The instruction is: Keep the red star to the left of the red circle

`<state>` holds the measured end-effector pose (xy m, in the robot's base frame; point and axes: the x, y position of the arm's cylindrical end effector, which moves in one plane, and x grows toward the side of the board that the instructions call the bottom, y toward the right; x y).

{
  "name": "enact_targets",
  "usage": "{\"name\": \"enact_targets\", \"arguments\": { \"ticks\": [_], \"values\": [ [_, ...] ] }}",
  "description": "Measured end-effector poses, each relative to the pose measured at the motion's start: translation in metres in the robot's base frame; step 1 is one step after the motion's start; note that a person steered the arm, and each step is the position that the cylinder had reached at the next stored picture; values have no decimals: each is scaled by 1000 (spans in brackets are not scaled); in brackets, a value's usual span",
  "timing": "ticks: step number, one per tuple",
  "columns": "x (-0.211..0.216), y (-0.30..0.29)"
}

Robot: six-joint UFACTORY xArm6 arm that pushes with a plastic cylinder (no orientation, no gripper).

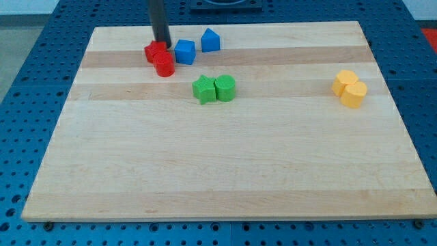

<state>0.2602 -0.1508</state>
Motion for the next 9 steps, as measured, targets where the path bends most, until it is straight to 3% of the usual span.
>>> {"name": "enact_targets", "arguments": {
  "ticks": [3, 4, 6, 7, 9],
  "values": [
    [71, -103],
    [45, -106],
    [11, -31],
    [9, -26],
    [49, -24]
  ]
}}
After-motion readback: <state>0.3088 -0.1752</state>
